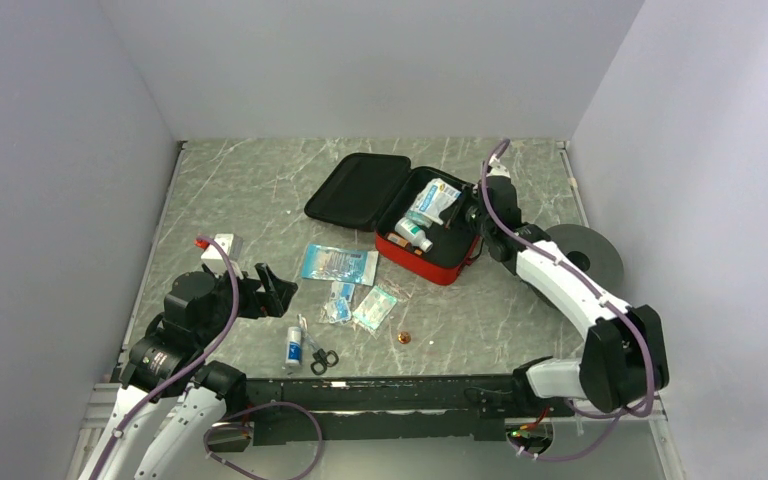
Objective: Organize the medicine kit
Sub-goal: Place the medical item at the medicine box.
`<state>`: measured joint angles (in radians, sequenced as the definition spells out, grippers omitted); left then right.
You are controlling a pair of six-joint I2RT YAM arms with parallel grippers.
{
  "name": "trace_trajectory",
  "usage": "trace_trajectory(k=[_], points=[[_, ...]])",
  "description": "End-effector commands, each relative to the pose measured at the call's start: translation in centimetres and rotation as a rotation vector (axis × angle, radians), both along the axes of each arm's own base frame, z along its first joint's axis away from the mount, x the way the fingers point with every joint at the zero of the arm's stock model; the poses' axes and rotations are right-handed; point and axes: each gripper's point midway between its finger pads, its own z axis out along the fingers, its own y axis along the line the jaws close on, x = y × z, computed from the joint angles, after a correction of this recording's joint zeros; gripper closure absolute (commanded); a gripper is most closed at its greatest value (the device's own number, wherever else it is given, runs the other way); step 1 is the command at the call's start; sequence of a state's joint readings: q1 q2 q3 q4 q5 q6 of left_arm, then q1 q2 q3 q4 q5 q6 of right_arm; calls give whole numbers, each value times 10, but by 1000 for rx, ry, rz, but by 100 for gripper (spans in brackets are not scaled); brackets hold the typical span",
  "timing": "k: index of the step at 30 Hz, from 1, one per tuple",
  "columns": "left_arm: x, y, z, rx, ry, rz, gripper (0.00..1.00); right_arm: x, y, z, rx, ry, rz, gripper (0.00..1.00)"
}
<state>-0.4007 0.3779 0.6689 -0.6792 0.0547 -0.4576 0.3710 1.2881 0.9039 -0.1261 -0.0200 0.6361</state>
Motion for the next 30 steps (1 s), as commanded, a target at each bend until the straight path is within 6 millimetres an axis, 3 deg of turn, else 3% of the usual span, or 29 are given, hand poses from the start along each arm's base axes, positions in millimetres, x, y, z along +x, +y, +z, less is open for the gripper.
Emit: trace_trajectory(k=[1,9,30], points=[[3,-2,16,-16,-37,-5,1,27,6,26,79,-73,16,100],[3,-2,15,-12,-30,-2,1,52,5,8,139,-36,10,100],[4,-3,14,-17,-27,-10,2,98,2,-68,269,112,-17,100]])
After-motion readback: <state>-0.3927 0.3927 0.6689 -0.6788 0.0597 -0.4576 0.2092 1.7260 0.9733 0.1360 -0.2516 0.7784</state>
